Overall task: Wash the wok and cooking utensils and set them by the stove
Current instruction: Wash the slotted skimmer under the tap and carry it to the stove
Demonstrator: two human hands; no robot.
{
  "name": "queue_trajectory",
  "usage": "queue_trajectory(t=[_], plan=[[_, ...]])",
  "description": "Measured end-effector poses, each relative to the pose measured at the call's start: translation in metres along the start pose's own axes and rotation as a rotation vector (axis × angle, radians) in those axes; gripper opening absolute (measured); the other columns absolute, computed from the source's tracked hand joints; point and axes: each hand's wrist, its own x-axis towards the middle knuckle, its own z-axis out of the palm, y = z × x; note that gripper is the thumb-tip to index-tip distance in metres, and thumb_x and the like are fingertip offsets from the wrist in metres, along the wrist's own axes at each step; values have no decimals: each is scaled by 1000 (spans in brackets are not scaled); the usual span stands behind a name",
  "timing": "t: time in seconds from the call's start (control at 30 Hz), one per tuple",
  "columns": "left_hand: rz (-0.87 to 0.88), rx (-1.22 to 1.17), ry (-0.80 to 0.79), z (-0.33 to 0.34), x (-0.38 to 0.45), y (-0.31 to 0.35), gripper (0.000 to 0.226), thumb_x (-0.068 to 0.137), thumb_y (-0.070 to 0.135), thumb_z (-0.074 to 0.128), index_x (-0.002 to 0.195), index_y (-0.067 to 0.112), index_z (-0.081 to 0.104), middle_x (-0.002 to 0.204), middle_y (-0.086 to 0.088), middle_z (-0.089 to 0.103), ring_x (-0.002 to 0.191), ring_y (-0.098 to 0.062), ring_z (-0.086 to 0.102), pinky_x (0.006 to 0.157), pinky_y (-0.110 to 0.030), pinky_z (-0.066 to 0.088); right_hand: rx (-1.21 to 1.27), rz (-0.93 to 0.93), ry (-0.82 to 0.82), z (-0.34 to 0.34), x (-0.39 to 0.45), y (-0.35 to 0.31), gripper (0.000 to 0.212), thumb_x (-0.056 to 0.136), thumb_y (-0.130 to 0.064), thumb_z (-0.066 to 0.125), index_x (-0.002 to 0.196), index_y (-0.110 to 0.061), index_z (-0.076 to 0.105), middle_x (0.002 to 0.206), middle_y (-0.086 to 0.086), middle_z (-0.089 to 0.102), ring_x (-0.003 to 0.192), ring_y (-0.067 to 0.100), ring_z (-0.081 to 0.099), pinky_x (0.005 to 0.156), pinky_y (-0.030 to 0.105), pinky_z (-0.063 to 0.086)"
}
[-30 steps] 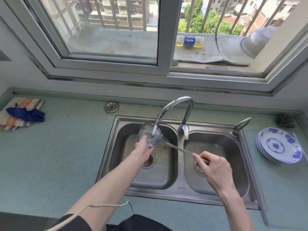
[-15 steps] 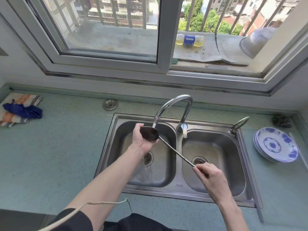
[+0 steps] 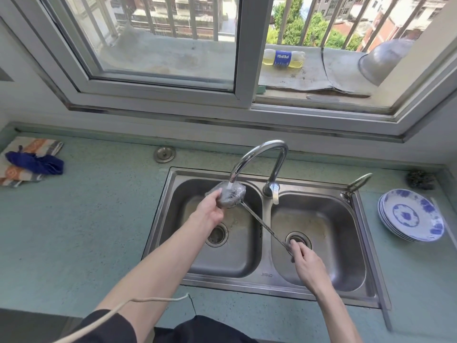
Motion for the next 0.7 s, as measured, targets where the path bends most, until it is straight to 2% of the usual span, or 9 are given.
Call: queue_trajectory(t=[0.07, 0.17, 0.23, 0.3, 0.37, 0.43, 0.53, 0.63, 0.7], plan=[[14, -15, -9, 0, 0, 0, 14, 103, 5, 51, 95, 5, 62, 68, -7, 75, 58, -15, 73, 77, -35, 59, 29, 47, -9, 2, 5, -1, 47, 106, -55, 35, 89, -32, 72, 97, -10, 75, 98, 21, 66, 88, 37, 46], [26, -6, -20, -2, 0, 1, 15, 103, 4, 50, 104, 1, 64, 76, -10, 76, 66, -19, 74, 70, -34, 63, 74, 87, 31, 3, 11, -6, 49, 104, -59, 37, 89, -32, 74, 99, -11, 77, 101, 19, 66, 91, 38, 46], [9, 4, -19, -3, -2, 3, 18, 101, -1, 48, 110, -1, 63, 85, -14, 74, 74, -23, 74, 71, -34, 62, 84, 84, 60, 4, 11, -13, 48, 105, -56, 37, 92, -29, 74, 101, -8, 76, 103, 22, 65, 92, 38, 45], [-5, 16, -23, -3, -3, 4, 16, 99, -5, 48, 103, -2, 64, 87, -16, 74, 75, -23, 73, 72, -32, 61, 101, 84, 80, 5, 12, -18, 47, 106, -54, 38, 95, -28, 75, 103, -7, 76, 104, 24, 64, 93, 39, 44], [-13, 31, -44, -2, -5, 3, 16, 97, -7, 50, 94, -1, 65, 77, -15, 75, 67, -21, 74, 70, -29, 62, 128, 106, 79, 8, 13, -19, 44, 106, -51, 39, 93, -28, 74, 102, -8, 76, 103, 23, 64, 91, 38, 43], [-14, 33, -54, -2, -3, 2, 15, 98, -5, 53, 92, 2, 65, 75, -12, 75, 65, -19, 73, 63, -31, 63, 151, 122, 84, 11, 15, -18, 42, 106, -48, 41, 88, -27, 73, 99, -9, 75, 100, 21, 65, 89, 38, 44], [2, 36, -65, -2, 0, 0, 6, 97, 7, 62, 94, 8, 67, 95, -8, 70, 87, -20, 69, 72, -39, 62, 180, 120, 89, 13, 16, -17, 40, 106, -43, 44, 85, -25, 72, 94, -10, 74, 97, 20, 65, 84, 37, 43], [12, 21, -57, -3, 1, 1, 9, 96, 14, 67, 103, 8, 69, 102, -13, 74, 82, -24, 75, 63, -39, 64, 212, 105, 77, 13, 14, -21, 41, 106, -41, 46, 81, -23, 74, 87, -2, 72, 88, 18, 64, 79, 37, 43], [37, 19, -42, -4, 5, 3, 19, 96, 15, 67, 112, 5, 67, 109, -19, 73, 91, -30, 75, 65, -42, 63, 192, 93, 73, 12, 12, -24, 42, 105, -44, 48, 79, -25, 76, 80, -1, 71, 80, 14, 62, 75, 36, 42]])
